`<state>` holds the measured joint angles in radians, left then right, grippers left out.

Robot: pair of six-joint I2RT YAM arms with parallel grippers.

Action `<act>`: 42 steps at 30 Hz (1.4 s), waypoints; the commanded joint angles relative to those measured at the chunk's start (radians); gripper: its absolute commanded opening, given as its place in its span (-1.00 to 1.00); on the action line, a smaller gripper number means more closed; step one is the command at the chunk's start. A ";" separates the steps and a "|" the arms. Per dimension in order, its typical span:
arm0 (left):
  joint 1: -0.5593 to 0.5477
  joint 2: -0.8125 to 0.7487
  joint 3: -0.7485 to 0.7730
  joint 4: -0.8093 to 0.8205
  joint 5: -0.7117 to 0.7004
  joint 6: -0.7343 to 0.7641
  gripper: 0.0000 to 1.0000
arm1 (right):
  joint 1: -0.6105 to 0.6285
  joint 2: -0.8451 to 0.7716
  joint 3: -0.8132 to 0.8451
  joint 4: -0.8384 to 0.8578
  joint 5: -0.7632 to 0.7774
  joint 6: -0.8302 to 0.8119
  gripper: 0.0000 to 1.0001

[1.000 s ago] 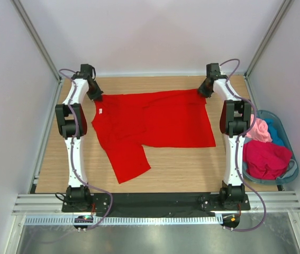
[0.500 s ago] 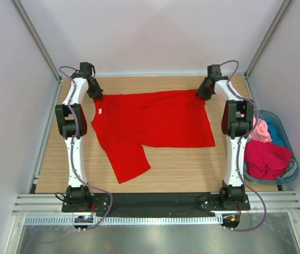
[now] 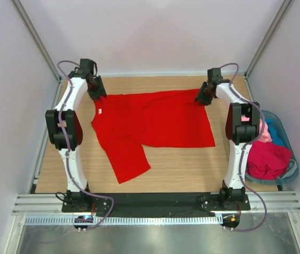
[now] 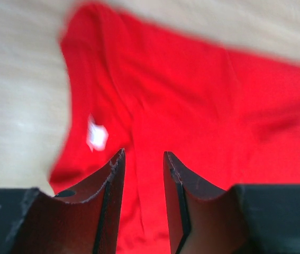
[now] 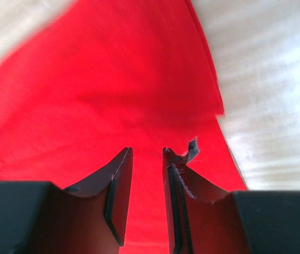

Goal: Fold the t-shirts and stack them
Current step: Fold the tshirt

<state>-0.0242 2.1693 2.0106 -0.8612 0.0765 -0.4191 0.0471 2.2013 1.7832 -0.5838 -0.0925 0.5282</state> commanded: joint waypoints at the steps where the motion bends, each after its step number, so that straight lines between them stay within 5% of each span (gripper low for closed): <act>1: -0.071 -0.112 -0.201 0.004 0.075 0.008 -0.28 | 0.005 -0.075 -0.073 0.002 -0.006 -0.014 -0.28; 9: -0.103 -0.233 -0.493 0.031 0.046 -0.017 -0.31 | 0.005 -0.091 -0.168 0.015 0.051 -0.007 -0.30; 20: -0.079 -0.143 -0.510 0.028 -0.132 0.009 -0.29 | 0.014 -0.179 -0.292 0.018 0.181 0.009 -0.34; 26: -0.092 -0.179 -0.406 -0.009 0.031 0.037 -0.30 | 0.039 -0.213 -0.308 0.015 0.158 0.021 -0.34; 32: -0.117 -0.233 -0.489 0.024 0.164 0.000 -0.28 | 0.054 -0.216 -0.298 0.012 0.163 0.036 -0.34; 42: -0.140 -0.166 -0.578 0.080 0.172 -0.052 -0.33 | 0.056 -0.203 -0.275 0.002 0.180 0.032 -0.34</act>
<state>-0.1558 1.9804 1.4303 -0.8219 0.2214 -0.4484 0.1024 2.0464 1.4773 -0.5758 0.0582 0.5518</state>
